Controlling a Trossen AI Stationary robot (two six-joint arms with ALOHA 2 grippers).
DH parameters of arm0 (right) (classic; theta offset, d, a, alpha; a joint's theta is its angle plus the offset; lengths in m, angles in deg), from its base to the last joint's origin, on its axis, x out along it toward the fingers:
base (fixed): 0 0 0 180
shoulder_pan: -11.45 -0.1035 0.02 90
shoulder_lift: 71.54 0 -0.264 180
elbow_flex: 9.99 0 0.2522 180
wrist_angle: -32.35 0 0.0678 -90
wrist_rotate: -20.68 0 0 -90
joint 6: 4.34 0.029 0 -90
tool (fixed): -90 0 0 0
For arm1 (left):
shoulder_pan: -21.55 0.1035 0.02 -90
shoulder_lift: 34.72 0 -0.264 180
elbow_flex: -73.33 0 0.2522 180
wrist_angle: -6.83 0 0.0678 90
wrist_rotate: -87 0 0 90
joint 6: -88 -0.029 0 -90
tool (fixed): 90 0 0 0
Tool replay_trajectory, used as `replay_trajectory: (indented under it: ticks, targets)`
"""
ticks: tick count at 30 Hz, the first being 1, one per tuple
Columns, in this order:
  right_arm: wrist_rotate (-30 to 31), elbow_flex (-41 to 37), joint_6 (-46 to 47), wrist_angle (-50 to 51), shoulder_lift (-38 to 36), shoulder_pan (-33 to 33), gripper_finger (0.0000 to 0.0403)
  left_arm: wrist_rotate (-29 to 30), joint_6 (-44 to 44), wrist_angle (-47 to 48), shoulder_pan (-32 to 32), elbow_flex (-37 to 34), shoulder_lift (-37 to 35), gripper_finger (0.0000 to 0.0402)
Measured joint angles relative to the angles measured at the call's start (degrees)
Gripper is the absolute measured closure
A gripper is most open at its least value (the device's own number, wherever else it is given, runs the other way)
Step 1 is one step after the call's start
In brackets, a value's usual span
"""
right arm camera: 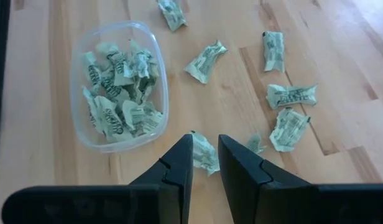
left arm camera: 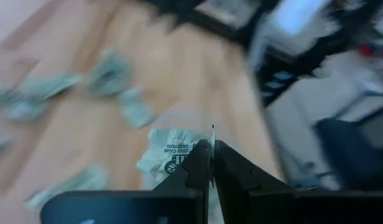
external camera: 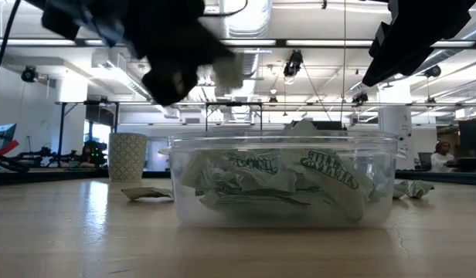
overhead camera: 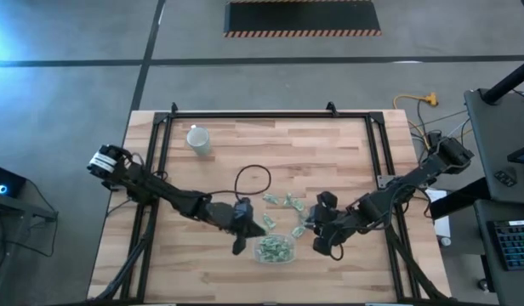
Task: Pick and place Stevia / Truvia into bins
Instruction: Put the stevia packet into the transparent container
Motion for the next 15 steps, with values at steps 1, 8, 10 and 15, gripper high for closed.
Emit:
replay_trajectory:
  ticks: [1,8,10,15]
  targets:
    - [0.3,-0.1,0.0,0.0,0.0,0.0,0.0335,-1.2,-0.8,-1.4,0.0,0.3,0.3,0.0400]
    - [0.5,-0.2,-0.5,0.0,0.0,0.0,0.0335,-7.8,-1.5,-1.9,-0.2,1.6,1.6,0.0400]
    - [0.5,-0.3,-0.5,0.0,0.0,0.0,0.0335,-7.8,-1.5,-1.7,-0.4,1.4,2.3,0.0400]
    - [0.5,-0.6,-0.4,0.0,0.0,0.0,0.0335,-7.9,-1.1,-2.0,-0.9,1.5,4.4,0.0400]
